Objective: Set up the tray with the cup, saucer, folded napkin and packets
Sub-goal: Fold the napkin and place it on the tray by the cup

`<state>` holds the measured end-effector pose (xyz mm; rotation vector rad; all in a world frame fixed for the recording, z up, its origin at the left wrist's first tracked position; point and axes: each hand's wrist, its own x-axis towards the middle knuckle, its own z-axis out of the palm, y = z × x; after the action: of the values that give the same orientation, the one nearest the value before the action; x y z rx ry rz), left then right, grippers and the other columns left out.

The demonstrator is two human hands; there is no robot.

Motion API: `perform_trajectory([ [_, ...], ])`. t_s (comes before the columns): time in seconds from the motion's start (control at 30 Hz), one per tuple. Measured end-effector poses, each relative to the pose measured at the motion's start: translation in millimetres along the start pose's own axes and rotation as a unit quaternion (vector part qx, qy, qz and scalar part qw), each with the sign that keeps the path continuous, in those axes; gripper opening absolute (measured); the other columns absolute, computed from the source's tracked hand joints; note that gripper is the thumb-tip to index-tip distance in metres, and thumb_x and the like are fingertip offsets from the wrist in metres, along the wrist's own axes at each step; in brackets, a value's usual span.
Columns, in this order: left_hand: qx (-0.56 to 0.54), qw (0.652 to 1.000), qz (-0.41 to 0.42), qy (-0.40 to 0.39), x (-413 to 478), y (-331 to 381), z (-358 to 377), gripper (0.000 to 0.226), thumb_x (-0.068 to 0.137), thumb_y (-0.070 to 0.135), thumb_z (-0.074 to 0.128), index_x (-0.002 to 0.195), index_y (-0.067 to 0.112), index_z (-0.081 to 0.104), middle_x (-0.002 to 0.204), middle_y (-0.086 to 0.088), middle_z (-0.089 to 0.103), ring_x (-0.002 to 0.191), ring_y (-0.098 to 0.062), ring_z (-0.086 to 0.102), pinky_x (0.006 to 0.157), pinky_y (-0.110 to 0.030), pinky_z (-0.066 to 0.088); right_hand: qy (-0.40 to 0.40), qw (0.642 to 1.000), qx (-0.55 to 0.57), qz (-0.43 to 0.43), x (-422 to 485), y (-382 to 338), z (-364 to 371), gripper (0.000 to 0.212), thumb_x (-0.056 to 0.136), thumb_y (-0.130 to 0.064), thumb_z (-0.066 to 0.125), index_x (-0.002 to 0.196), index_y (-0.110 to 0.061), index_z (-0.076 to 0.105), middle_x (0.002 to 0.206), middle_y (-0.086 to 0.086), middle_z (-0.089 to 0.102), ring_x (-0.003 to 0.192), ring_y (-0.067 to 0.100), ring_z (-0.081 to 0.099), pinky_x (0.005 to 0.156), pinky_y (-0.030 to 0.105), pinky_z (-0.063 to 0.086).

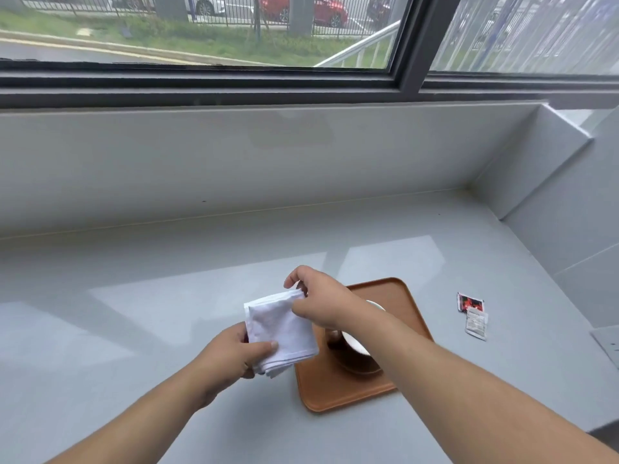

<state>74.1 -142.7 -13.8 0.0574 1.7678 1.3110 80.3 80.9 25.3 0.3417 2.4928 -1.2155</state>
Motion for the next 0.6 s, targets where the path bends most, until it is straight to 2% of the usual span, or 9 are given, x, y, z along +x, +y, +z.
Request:
perform_trajectory([
  [0.07, 0.039, 0.999, -0.003, 0.026, 7, -6, 10, 0.029, 0.081, 0.034, 0.076, 0.102, 0.015, 0.071, 0.078, -0.001, 0.078, 0.063, -0.015, 0.066, 0.064, -0.03, 0.049, -0.009, 0.995, -0.1, 0.006, 3, 10, -2, 0.039, 0.08, -0.016, 0.054, 0.114, -0.033, 0.06, 0.099, -0.011, 0.062, 0.078, 0.011, 0.058, 0.061, 0.025, 0.044],
  [0.17, 0.121, 0.991, -0.004, 0.056, 17, -18, 15, 0.011, 0.09, 0.028, 0.073, 0.096, 0.018, 0.072, 0.079, -0.001, 0.08, 0.06, -0.012, 0.07, 0.058, -0.026, 0.052, -0.025, 0.974, -0.223, -0.004, 4, 22, 3, 0.029, 0.086, -0.014, 0.055, 0.108, -0.029, 0.065, 0.108, -0.004, 0.069, 0.093, 0.021, 0.06, 0.069, 0.03, 0.045],
  [0.27, 0.146, 0.987, -0.02, 0.058, 24, -31, 15, 0.014, 0.088, 0.028, 0.075, 0.091, 0.015, 0.074, 0.08, -0.006, 0.079, 0.061, -0.013, 0.072, 0.058, -0.029, 0.057, -0.038, 0.951, -0.305, -0.022, 5, 30, 11, 0.013, 0.088, -0.014, 0.057, 0.093, -0.023, 0.066, 0.098, 0.001, 0.07, 0.086, 0.026, 0.06, 0.067, 0.034, 0.048],
  [0.33, 0.149, 0.987, -0.035, 0.054, 28, -39, 16, 0.02, 0.084, 0.031, 0.076, 0.089, 0.012, 0.075, 0.083, -0.01, 0.079, 0.064, -0.016, 0.071, 0.066, -0.039, 0.06, -0.053, 0.934, -0.352, -0.036, 7, 33, 16, 0.016, 0.087, -0.013, 0.057, 0.094, -0.022, 0.068, 0.097, 0.002, 0.07, 0.087, 0.028, 0.063, 0.069, 0.035, 0.05],
  [0.4, 0.157, 0.985, -0.05, 0.055, 29, -44, 19, 0.026, 0.079, 0.036, 0.077, 0.085, 0.011, 0.075, 0.081, -0.012, 0.078, 0.064, -0.017, 0.069, 0.07, -0.042, 0.06, -0.065, 0.919, -0.387, -0.047, 8, 35, 20, 0.02, 0.087, -0.011, 0.056, 0.099, -0.021, 0.069, 0.097, 0.003, 0.07, 0.087, 0.028, 0.063, 0.066, 0.034, 0.045],
  [0.5, 0.168, 0.982, -0.065, 0.052, 32, -48, 25, 0.028, 0.077, 0.042, 0.077, 0.073, 0.015, 0.07, 0.062, -0.003, 0.072, 0.054, -0.015, 0.064, 0.06, -0.033, 0.05, -0.083, 0.904, -0.417, -0.049, 11, 37, 21, 0.018, 0.086, -0.009, 0.055, 0.096, -0.021, 0.066, 0.091, 0.002, 0.067, 0.08, 0.027, 0.058, 0.064, 0.033, 0.04],
  [0.6, 0.183, 0.98, -0.072, 0.041, 37, -48, 32, 0.032, 0.077, 0.048, 0.076, 0.069, 0.018, 0.068, 0.058, -0.001, 0.07, 0.049, -0.015, 0.061, 0.057, -0.03, 0.046, -0.099, 0.888, -0.447, -0.044, 15, 38, 19, 0.014, 0.086, -0.009, 0.055, 0.082, -0.022, 0.054, 0.078, -0.001, 0.054, 0.076, 0.026, 0.051, 0.063, 0.033, 0.037],
])
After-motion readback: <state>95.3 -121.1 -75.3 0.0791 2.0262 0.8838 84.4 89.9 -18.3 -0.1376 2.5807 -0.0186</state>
